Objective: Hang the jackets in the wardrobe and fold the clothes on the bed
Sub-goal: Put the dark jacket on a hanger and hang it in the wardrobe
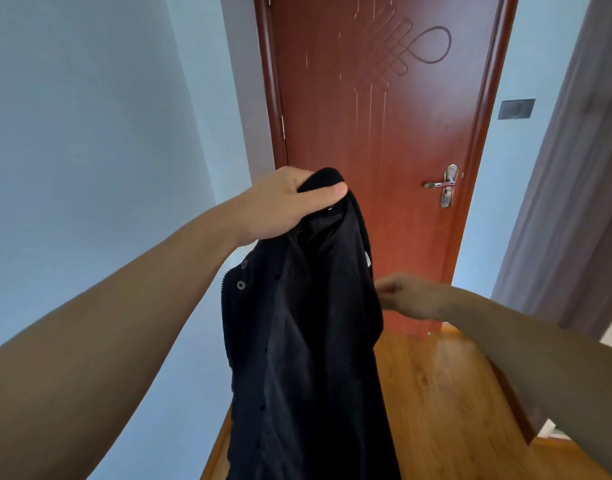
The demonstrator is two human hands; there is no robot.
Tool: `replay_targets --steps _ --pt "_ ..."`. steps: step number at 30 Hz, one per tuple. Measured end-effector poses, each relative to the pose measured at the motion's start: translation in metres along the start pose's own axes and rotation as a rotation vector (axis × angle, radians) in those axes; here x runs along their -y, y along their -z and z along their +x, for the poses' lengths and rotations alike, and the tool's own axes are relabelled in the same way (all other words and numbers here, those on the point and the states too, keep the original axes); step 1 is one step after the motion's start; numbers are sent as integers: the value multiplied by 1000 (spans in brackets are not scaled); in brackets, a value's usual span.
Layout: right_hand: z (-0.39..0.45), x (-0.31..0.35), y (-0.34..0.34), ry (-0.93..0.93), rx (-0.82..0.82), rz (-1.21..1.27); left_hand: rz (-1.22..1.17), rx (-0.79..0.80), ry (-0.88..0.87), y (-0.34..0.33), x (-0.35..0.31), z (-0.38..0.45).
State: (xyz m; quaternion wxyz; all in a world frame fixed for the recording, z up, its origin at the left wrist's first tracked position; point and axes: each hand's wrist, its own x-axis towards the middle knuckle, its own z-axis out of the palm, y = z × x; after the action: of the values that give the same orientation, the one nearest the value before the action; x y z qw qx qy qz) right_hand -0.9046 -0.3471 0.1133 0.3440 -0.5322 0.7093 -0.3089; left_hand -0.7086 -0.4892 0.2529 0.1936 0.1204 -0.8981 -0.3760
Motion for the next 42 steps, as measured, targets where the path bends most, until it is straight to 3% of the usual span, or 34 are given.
replay_targets --steps 2,5,8,10,12,16,20,22,25,29,36,42 --pt "-6 -2 15 -10 -85 24 42 -49 17 12 13 -8" --pt "-22 3 46 -20 -135 35 334 -106 -31 30 32 -22" --pt "-35 18 68 7 -311 -240 622 -91 -20 31 56 -28" --pt "-43 28 77 52 -460 -520 691 -113 9 21 70 -24" --pt "-57 35 86 96 -606 -710 643 -117 -2 7 80 -16" --pt "-97 51 113 134 -823 -739 491 -4 -25 -30 93 1" --pt "-142 35 142 3 -887 -653 544 4 28 -79 99 23" --pt "-163 15 156 -115 -935 -559 291 74 106 -100 88 39" --pt "-196 -22 173 -284 -1034 -343 -79 249 177 -129 45 69" --pt "-241 -62 196 -357 -1184 -89 -332 234 185 -182 -28 122" --pt "-307 -88 230 -312 -1373 119 -515 137 207 -301 -151 202" --pt "-343 -112 269 -280 -1475 119 -468 219 59 -391 -227 246"
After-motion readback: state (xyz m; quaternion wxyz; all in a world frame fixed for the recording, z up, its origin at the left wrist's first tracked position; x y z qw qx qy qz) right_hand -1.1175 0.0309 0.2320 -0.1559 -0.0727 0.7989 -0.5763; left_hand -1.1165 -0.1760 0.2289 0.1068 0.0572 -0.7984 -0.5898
